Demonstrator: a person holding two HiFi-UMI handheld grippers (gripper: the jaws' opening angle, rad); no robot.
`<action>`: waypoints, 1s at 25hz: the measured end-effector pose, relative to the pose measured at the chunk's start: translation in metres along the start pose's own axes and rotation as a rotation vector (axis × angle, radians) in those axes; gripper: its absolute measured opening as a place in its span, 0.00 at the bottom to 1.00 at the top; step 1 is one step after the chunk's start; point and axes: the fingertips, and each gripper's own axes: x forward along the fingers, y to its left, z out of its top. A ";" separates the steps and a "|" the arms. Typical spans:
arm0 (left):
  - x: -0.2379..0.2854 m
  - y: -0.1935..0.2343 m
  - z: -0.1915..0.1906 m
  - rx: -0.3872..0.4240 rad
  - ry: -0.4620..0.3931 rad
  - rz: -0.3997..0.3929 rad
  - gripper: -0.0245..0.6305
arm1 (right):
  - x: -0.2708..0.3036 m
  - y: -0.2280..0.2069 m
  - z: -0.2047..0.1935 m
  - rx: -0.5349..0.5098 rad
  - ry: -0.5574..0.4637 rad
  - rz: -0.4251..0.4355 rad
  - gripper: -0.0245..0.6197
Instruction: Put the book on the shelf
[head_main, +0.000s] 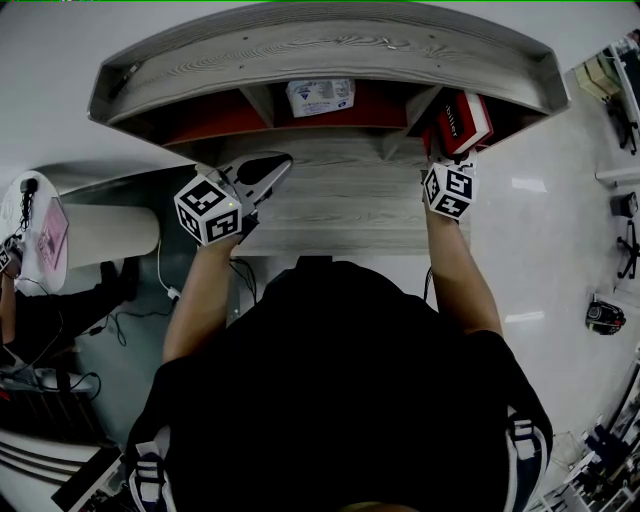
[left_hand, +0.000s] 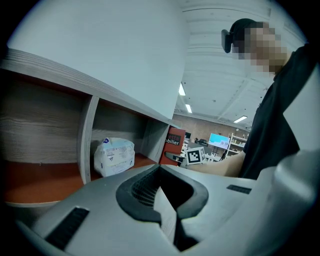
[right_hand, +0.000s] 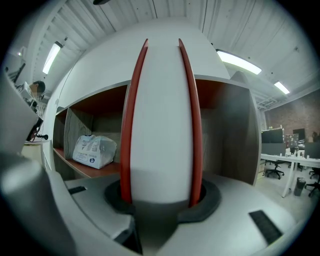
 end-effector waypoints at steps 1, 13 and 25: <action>0.000 0.001 0.000 -0.001 0.002 -0.001 0.07 | 0.001 0.000 0.000 0.001 0.000 -0.004 0.30; 0.003 0.016 0.002 -0.009 0.021 -0.026 0.07 | 0.013 0.003 -0.007 0.009 0.018 -0.049 0.30; 0.004 0.032 0.008 -0.006 0.023 -0.043 0.07 | 0.022 0.005 -0.007 0.005 0.030 -0.068 0.30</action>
